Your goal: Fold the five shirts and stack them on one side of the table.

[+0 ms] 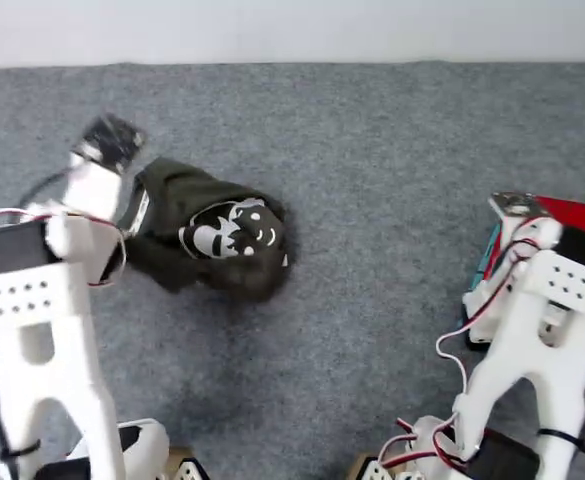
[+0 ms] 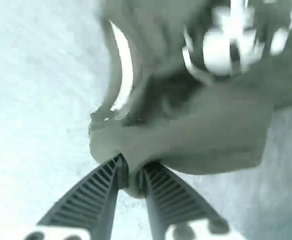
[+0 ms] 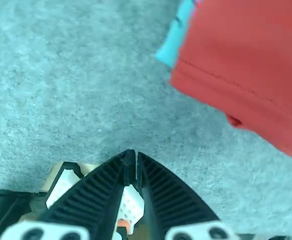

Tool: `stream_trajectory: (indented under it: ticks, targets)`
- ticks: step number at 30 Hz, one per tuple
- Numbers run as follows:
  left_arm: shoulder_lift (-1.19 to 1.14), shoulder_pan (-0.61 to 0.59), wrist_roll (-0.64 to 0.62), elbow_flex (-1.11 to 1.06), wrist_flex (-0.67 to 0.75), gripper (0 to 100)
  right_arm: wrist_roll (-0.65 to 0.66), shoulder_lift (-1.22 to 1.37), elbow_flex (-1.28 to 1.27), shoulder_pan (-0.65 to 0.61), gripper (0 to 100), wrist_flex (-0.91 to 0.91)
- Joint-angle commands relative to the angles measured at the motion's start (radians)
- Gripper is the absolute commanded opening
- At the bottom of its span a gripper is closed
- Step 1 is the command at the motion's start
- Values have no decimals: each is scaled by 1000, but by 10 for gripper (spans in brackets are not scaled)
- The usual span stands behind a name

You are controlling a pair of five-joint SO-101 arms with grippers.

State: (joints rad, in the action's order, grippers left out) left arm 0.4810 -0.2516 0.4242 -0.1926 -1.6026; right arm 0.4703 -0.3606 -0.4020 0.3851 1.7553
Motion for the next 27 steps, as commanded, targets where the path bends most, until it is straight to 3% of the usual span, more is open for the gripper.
stream_trajectory:
  ticks: [1,6,11,14,18,27]
  targets:
    - [37,21,-118,249,-84,5,-9,-41,11,-101,10,38]
    - [-35,9,-187,484,-152,6,-41,-41,14,-314,11,38]
    - [-109,-115,-218,562,-150,6,-98,-31,14,-584,13,-15]
    - [-147,-203,-216,562,-150,6,-106,-30,14,-714,77,-107]
    - [-183,-308,-210,562,-149,6,-133,-30,14,-805,191,-251]
    - [-236,-497,-210,556,-114,6,-130,94,64,-974,191,-463]
